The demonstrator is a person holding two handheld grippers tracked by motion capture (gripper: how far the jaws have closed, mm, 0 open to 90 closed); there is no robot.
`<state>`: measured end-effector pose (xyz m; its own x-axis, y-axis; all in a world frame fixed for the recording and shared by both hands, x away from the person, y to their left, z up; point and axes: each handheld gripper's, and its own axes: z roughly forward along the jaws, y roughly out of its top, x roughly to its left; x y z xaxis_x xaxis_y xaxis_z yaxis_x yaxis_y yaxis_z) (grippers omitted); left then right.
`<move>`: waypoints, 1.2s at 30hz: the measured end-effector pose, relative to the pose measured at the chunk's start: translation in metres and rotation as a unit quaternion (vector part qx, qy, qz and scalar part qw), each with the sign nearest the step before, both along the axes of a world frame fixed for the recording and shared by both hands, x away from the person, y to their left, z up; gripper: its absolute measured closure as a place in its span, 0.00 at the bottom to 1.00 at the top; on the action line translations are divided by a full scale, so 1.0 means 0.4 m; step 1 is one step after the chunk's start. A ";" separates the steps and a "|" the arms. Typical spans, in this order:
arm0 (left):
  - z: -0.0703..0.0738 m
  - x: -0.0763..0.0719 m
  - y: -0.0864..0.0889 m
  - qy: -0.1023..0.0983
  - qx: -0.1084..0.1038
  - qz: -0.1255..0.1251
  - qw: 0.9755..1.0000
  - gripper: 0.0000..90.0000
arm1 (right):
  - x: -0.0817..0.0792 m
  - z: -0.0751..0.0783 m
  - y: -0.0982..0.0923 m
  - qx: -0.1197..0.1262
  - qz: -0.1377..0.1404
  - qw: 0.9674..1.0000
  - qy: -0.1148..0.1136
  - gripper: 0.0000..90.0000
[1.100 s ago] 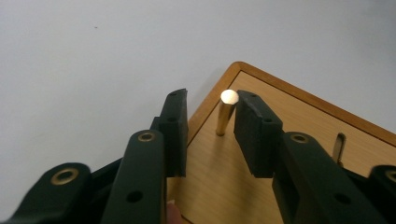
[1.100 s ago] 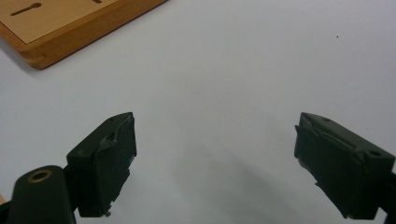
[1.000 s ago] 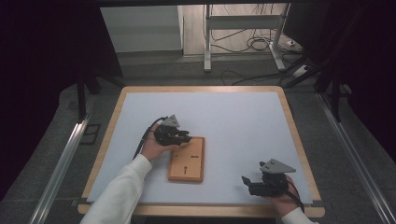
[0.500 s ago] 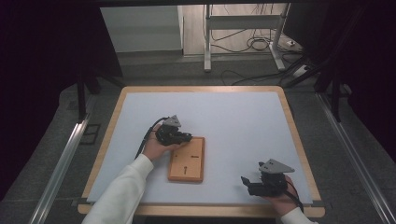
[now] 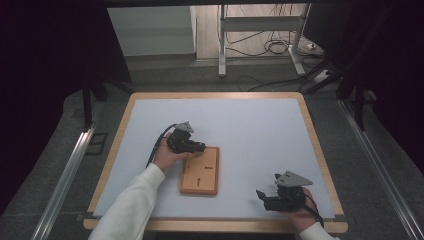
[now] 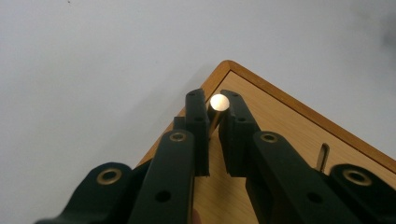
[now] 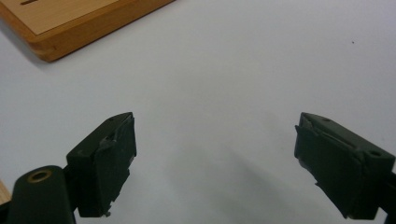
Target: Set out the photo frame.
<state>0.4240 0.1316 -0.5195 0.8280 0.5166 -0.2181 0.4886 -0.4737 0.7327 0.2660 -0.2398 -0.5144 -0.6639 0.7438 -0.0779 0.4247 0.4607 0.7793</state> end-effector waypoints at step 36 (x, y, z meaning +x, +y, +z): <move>0.005 0.044 0.010 0.057 -0.016 -0.007 0.998 0.92 | -0.008 0.010 0.330 -0.121 0.137 0.981 -0.064 0.08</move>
